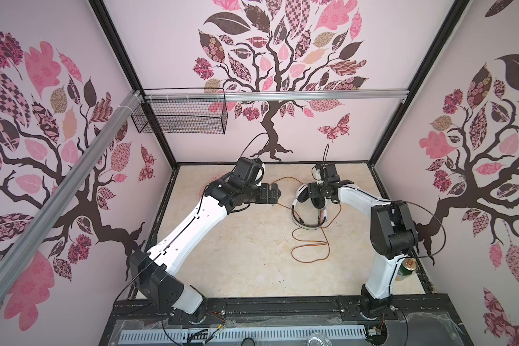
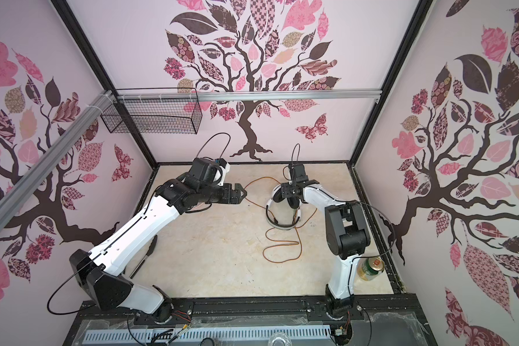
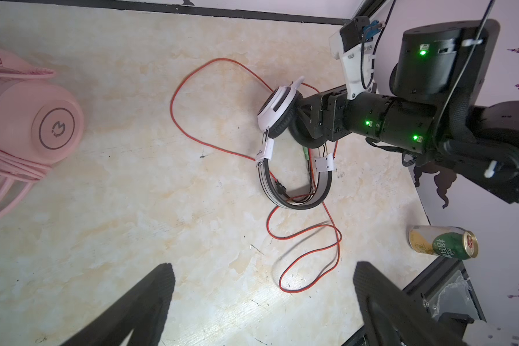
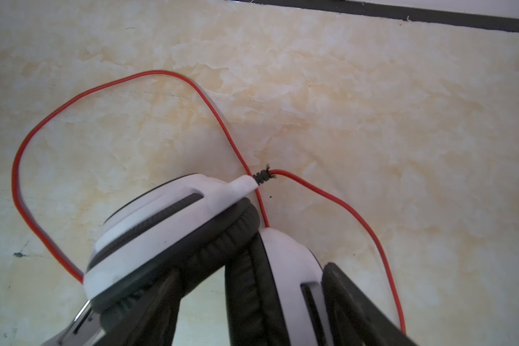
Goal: Wrap the headphones
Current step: 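Grasp the white headset earcup with the right gripper and lift it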
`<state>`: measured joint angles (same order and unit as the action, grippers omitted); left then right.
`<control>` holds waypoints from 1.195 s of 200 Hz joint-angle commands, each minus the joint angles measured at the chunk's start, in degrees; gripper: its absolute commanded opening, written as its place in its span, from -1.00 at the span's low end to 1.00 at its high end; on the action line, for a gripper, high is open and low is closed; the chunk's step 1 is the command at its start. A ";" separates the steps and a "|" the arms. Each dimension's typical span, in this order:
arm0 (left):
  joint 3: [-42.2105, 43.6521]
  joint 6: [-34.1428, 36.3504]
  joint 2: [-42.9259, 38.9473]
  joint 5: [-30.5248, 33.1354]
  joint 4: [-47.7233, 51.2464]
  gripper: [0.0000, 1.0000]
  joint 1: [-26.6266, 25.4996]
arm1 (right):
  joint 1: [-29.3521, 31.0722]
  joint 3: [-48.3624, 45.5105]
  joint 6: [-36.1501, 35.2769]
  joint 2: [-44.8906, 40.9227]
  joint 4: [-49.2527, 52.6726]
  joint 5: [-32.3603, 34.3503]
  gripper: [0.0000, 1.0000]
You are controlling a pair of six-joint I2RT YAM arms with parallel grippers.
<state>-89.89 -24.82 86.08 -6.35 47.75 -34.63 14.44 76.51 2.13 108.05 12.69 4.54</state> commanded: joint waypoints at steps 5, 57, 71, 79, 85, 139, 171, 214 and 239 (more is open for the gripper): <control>-0.53 0.55 0.09 -0.51 -0.16 0.94 0.32 | -0.33 -3.58 0.51 -2.12 5.97 1.49 0.52; -0.51 0.39 0.31 -0.93 -0.10 0.94 0.51 | -0.32 -7.55 0.57 -6.83 4.83 2.20 0.67; -0.54 0.41 0.31 -0.95 -0.11 0.94 0.53 | -0.31 -7.28 1.07 -6.14 5.10 3.20 0.68; -0.57 0.47 0.35 -0.95 -0.11 0.93 0.53 | -0.34 -7.04 1.67 -5.52 5.39 3.81 0.68; -0.52 0.51 0.32 -0.87 -0.12 0.94 0.50 | -0.29 -6.91 2.27 -5.11 5.34 4.14 0.66; -0.55 0.44 0.43 -0.96 -0.12 0.93 0.51 | -0.31 -11.99 10.66 -6.33 -0.09 7.54 0.59; -0.55 0.47 0.37 -0.94 -0.13 0.94 0.53 | -0.30 -13.89 13.60 -7.30 -2.51 3.38 0.49; -0.39 0.51 0.58 -0.86 -0.11 0.93 0.47 | -0.38 -15.81 17.15 -9.23 -6.54 2.12 0.38; -0.38 0.47 0.71 -0.81 -0.11 0.93 0.45 | -0.37 -14.64 17.05 -9.22 -6.55 2.40 0.40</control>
<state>-89.89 -24.84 86.08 -6.79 47.75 -34.37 14.44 60.99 17.58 101.78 7.68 6.85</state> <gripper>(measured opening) 0.967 0.694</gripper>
